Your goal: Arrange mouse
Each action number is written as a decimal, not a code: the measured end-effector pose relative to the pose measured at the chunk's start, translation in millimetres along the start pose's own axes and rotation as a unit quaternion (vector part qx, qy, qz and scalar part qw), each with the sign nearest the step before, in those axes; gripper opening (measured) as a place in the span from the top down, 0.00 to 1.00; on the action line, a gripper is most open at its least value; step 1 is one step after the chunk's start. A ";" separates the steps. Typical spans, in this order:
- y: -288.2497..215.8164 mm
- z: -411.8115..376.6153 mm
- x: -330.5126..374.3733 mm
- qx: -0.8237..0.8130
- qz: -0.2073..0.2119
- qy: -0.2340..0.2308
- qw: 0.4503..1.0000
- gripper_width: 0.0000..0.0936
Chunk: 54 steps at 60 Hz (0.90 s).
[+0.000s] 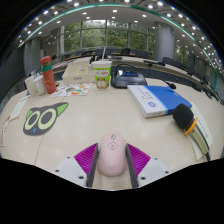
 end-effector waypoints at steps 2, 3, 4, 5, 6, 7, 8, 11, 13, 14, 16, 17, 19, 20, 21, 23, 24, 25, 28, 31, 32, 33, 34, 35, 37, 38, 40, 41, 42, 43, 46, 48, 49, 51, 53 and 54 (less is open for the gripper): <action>-0.8 1.8 -0.2 -0.001 0.000 0.003 1.000 0.49; -0.1 1.7 -0.7 -0.002 -0.003 0.003 1.000 0.50; -0.4 1.6 -1.0 -0.004 -0.003 0.002 1.000 0.51; -0.3 1.5 -1.1 -0.005 -0.005 0.002 1.000 0.52; -0.2 1.6 -1.0 -0.005 -0.006 0.003 1.000 0.53; -0.4 1.9 -0.7 -0.005 -0.007 0.005 1.000 0.54; -0.9 3.0 -0.3 -0.005 -0.006 0.008 1.000 0.55; -1.4 4.4 1.1 -0.003 -0.004 0.020 1.000 0.58; -1.8 2.8 1.3 0.003 -0.004 0.023 1.000 0.61; -1.7 2.4 0.9 0.004 -0.003 0.021 1.000 0.61; -2.4 -1.7 1.0 0.000 -0.002 0.012 1.000 0.62; -2.7 -3.2 1.3 -0.004 -0.002 0.009 1.000 0.63; -3.4 -3.2 2.4 -0.005 -0.003 0.009 1.000 0.64; -4.7 -2.2 3.5 -0.002 -0.002 0.013 1.000 0.63; -6.6 -1.8 4.7 0.003 -0.002 0.017 1.000 0.63; -12.9 -3.6 8.4 0.007 0.005 0.022 1.000 0.63; -18.3 -4.7 11.1 0.005 0.011 0.025 1.000 0.63; -24.0 -6.3 14.0 0.003 0.017 0.028 0.999 0.63; -45.3 -12.4 24.0 -0.003 0.035 0.036 0.999 0.63; -73.3 -22.3 37.0 -0.011 0.060 0.038 0.997 0.63; -83.4 -26.8 40.6 -0.012 0.069 0.038 0.997 0.63; -93.7 -31.7 44.1 -0.012 0.078 0.038 0.996 0.63; -103.9 -37.0 47.9 -0.011 0.086 0.039 0.995 0.63; -114.3 -42.6 51.8 -0.010 0.094 0.039 0.995 0.63; -135.8 -55.2 58.7 -0.009 0.110 0.040 0.993 0.63; -145.5 -62.6 61.2 -0.008 0.118 0.040 0.992 0.63; -162.7 -78.3 65.0 -0.005 0.131 0.037 0.991 0.63; -170.0 -86.7 65.6 -0.003 0.134 0.036 0.990 0.63; -176.5 -97.5 68.2 -0.001 0.139 0.035 0.990 0.63; -182.6 -105.0 65.7 0.002 0.140 0.031 0.990 0.63; -196.4 -135.4 59.3 0.011 0.149 0.018 0.989 0.64; -201.8 -155.6 51.8 0.019 0.148 0.012 0.989 0.64; -203.4 -164.2 47.3 0.023 0.146 0.008 0.989 0.64; -202.4 -182.8 35.0 0.028 0.140 0.000 0.990 0.64; -187.2 -206.7 22.0 0.030 0.134 -0.010 0.990 0.64; -188.3 -211.2 13.1 0.029 0.126 -0.015 0.991 0.64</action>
Point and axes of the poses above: the point between the fingertips, and its own axes, seen from behind it with the camera up: z to the right, y down, x backward, against the way the camera looks, the point moved 4 cm from there along x, backward, against the way the camera looks, and after that the axes turned 11 degrees about -y, right-handed, at the moved point
